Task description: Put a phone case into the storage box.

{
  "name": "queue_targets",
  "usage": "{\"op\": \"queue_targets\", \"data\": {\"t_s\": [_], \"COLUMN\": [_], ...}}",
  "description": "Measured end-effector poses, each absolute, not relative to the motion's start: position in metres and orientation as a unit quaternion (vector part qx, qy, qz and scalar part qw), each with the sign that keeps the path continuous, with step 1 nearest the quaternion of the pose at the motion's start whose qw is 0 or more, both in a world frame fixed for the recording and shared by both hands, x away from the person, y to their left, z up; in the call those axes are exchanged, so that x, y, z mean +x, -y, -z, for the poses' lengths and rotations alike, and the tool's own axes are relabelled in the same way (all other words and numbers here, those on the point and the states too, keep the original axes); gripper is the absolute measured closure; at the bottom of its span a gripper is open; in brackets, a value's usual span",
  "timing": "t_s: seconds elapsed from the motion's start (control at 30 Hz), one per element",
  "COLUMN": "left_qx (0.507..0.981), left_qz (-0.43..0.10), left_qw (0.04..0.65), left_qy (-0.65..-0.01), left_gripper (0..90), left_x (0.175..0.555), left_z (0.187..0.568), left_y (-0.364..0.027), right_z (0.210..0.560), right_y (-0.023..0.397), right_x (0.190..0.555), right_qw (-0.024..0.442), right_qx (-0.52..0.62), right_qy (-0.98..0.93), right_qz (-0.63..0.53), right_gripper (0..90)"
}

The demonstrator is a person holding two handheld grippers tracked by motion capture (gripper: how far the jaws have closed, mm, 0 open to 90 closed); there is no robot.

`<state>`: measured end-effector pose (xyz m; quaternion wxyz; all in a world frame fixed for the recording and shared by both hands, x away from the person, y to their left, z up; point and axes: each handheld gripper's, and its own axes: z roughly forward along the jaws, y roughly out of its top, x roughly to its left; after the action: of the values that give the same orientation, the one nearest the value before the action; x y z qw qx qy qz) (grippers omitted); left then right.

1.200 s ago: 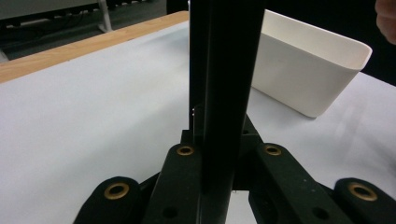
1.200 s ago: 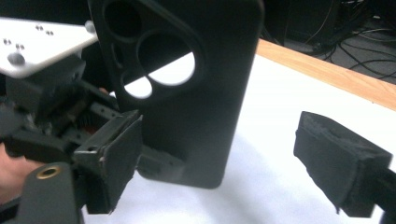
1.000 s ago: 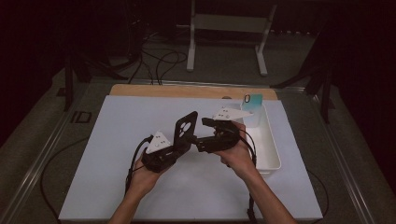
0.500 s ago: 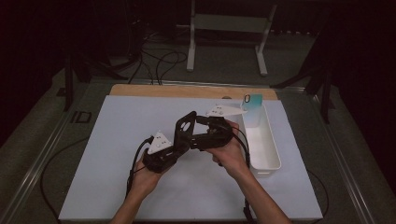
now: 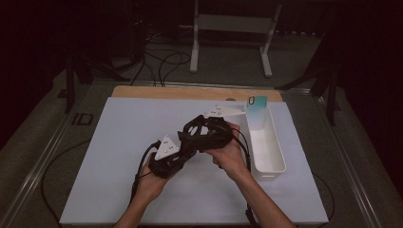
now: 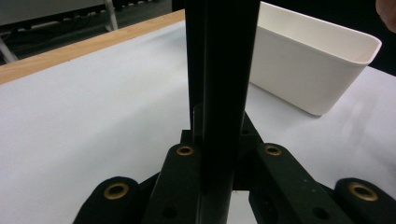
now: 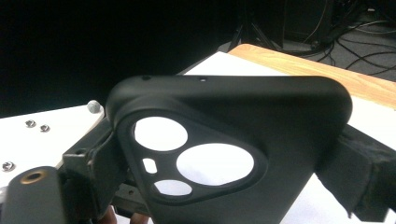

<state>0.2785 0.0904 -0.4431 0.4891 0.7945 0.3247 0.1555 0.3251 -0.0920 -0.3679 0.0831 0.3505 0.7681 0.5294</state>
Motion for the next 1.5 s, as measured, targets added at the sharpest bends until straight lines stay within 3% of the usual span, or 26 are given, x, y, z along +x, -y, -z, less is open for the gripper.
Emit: {"op": "queue_targets", "data": {"t_s": [0.13, 0.23, 0.3, 0.4, 0.5, 0.63, 0.93, 1.5], "left_qx": [0.795, 0.795, 0.796, 0.794, 0.79, 0.782, 0.776, 0.748], "left_qz": [-0.154, -0.149, -0.151, -0.165, -0.168, -0.173, -0.203, -0.255], "left_qw": [0.49, 0.495, 0.493, 0.485, 0.481, 0.484, 0.483, 0.485], "left_qy": [-0.321, -0.317, -0.316, -0.329, -0.341, -0.351, -0.352, -0.375], "left_gripper": [83.3, 74.3, 62.9, 37.1, 17.3, 7.8, 0.2, 0.0], "left_x": [0.279, 0.279, 0.278, 0.278, 0.279, 0.279, 0.277, 0.256], "left_z": [0.443, 0.443, 0.442, 0.442, 0.441, 0.439, 0.439, 0.463], "left_y": [-0.09, -0.09, -0.09, -0.089, -0.09, -0.093, -0.107, -0.179], "right_z": [0.368, 0.369, 0.369, 0.37, 0.37, 0.371, 0.37, 0.371], "right_y": [0.093, 0.092, 0.09, 0.089, 0.088, 0.089, 0.092, 0.105], "right_x": [0.324, 0.323, 0.322, 0.322, 0.322, 0.322, 0.323, 0.325], "right_qw": [0.088, 0.084, 0.088, 0.087, 0.086, 0.087, 0.093, 0.106], "right_qx": [0.351, 0.344, 0.343, 0.342, 0.342, 0.342, 0.344, 0.358], "right_qy": [-0.769, -0.773, -0.774, -0.775, -0.775, -0.776, -0.777, -0.772], "right_qz": [-0.527, -0.526, -0.525, -0.524, -0.524, -0.522, -0.519, -0.515], "right_gripper": [13.2, 13.6, 13.6, 13.6, 13.6, 13.5, 13.5, 13.5]}}
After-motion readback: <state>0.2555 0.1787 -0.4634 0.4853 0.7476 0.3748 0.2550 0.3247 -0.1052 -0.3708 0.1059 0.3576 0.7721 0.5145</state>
